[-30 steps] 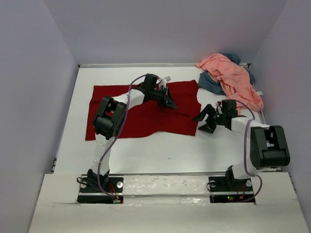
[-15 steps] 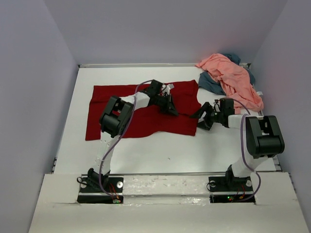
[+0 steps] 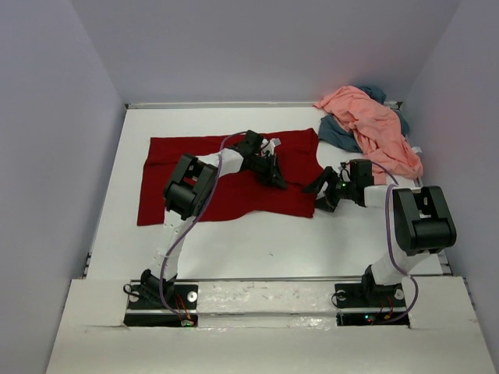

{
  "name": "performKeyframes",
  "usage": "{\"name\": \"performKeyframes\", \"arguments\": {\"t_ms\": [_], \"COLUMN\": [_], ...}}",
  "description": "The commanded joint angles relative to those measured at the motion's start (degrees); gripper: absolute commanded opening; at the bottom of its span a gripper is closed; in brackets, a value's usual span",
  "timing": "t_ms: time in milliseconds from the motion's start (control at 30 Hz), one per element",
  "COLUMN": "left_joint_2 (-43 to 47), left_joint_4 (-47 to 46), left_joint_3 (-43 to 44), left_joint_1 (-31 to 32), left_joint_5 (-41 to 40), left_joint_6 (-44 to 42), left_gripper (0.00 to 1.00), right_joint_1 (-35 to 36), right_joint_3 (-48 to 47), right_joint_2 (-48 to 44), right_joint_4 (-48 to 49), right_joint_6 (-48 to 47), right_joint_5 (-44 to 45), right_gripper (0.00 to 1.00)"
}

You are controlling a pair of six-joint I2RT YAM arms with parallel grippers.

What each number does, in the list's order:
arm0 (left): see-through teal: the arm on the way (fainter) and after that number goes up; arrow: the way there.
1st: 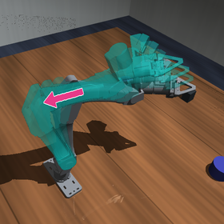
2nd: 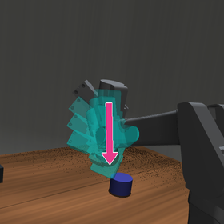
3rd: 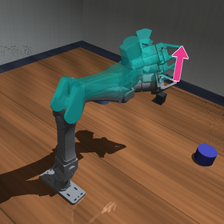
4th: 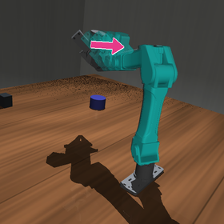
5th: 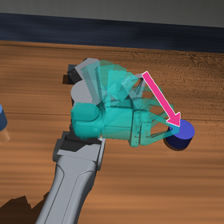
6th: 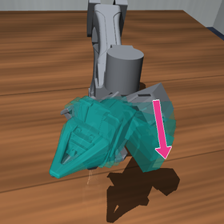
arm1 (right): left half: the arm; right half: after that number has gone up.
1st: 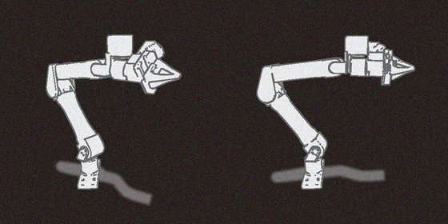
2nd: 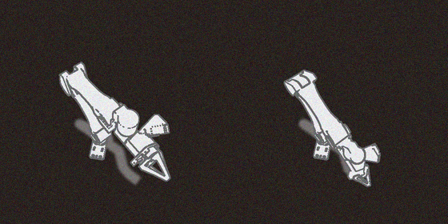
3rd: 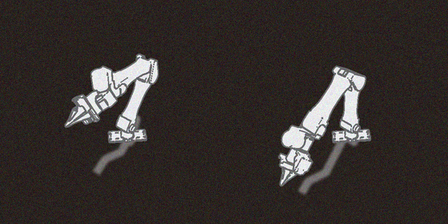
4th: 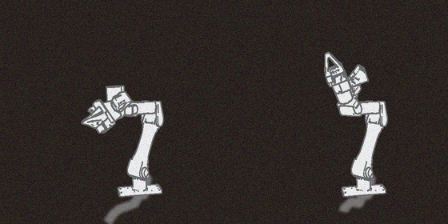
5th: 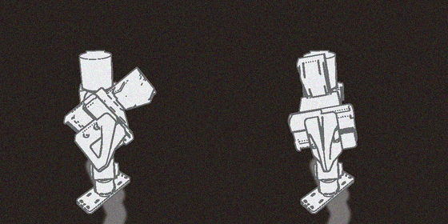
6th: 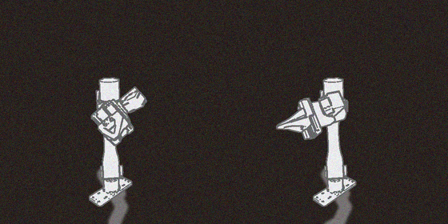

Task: Fold and stack the t-shirts
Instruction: Grap the side of the flattened tshirt closest away from the robot with both arms

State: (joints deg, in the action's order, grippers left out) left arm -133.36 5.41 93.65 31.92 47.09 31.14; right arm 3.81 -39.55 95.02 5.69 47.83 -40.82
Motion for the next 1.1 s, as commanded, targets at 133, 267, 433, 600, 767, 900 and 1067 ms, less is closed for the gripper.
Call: {"name": "performKeyframes", "arguments": {"t_ms": [133,267,433,600,767,900,1067], "left_joint_2": [-2.6,-3.4,-3.2,-3.1,-3.0,-2.5,-1.9], "left_joint_4": [1.8,1.8,1.9,2.1,2.3,3.6,4.6], "left_joint_3": [1.6,2.2,2.5,2.4,2.6,3.2,3.4], "left_joint_1": [1.2,1.3,1.4,1.3,1.3,1.4,1.3], "left_joint_5": [-4.1,-4.2,-4.3,-4.3,-3.9,-4.4,-4.7], "left_joint_6": [0.2,0.9,0.9,0.6,0.4,-0.6,-1.4], "left_gripper": [0.0,0.0,0.0,0.0,0.0,0.0,0.0], "right_joint_1": [2.7,4.5,4.5,4.5,4.5,4.5,4.5], "right_joint_3": [0.7,1.7,2.6,0.1,-2.7,-3.8,-5.7], "right_joint_2": [-3.4,-3.4,-4.6,-8.8,-7.3,-5.1,-2.7], "right_joint_4": [-8.2,-9.3,-10.3,-18.0,-20.2,-19.6,-20.3], "right_joint_6": [-1.9,-2.6,-2.5,-5.6,-8.6,-9.4,-11.5], "right_joint_5": [-2.3,-3.9,-5.1,-1.2,1.8,2.8,3.9], "right_gripper": [0.76,0.76,0.76,0.76,0.76,0.73,0.72]}}
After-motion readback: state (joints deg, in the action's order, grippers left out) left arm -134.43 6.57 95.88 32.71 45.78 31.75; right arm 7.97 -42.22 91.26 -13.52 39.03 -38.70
